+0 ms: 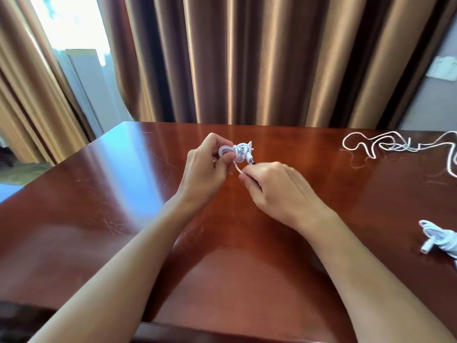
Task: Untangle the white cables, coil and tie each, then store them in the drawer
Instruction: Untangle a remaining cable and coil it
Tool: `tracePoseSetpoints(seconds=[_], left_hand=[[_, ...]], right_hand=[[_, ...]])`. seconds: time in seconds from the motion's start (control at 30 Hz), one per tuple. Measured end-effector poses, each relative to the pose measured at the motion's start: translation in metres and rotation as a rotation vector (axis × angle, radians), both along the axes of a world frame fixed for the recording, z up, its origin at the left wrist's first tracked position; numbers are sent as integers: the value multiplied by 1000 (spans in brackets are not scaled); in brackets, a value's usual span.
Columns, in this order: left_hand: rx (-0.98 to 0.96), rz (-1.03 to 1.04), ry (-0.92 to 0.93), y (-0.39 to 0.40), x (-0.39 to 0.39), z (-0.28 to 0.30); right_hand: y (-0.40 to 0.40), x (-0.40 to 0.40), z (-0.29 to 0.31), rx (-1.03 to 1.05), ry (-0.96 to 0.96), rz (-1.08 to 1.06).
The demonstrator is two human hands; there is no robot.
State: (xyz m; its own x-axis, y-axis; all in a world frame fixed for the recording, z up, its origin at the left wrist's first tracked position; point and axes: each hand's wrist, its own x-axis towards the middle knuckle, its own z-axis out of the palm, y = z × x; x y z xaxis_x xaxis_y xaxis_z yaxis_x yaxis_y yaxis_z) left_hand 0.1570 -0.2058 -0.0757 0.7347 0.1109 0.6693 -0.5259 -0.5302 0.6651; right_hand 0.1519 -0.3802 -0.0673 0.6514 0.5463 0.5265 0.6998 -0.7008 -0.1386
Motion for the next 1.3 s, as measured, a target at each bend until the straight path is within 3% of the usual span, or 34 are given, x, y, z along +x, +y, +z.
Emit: tracePoseSetpoints(seconds=[0.13,0.23,0.3,0.5,0.67,0.77,0.87,1.07,1.17,1.3], left_hand=[[265,-17,18,8,3,-3],[303,-150,124,12,2,0],[230,-282,207,15,0,5],[70,-695,396,11,-11,11],[-161,-762,346,2,-16,15],[-335,-706,309,-7,-16,14],[-457,-524,256,-6,-10,11],[-382,-143,210,-6,-1,5],[-410,-39,197,-5,1,4],[-140,107,55,-6,-1,1]], right_hand=[[-8,2,9,-21,-398,-20],[-15,8,14,45,-494,-30],[-19,10,14,148,-442,12],[-27,23,6,395,13,152],[-27,29,-5,458,216,162],[-19,27,-12,382,236,158],[-14,24,-13,336,325,168],[-12,21,-18,173,392,87],[-3,12,-10,146,262,90],[1,4,-2,143,109,98]])
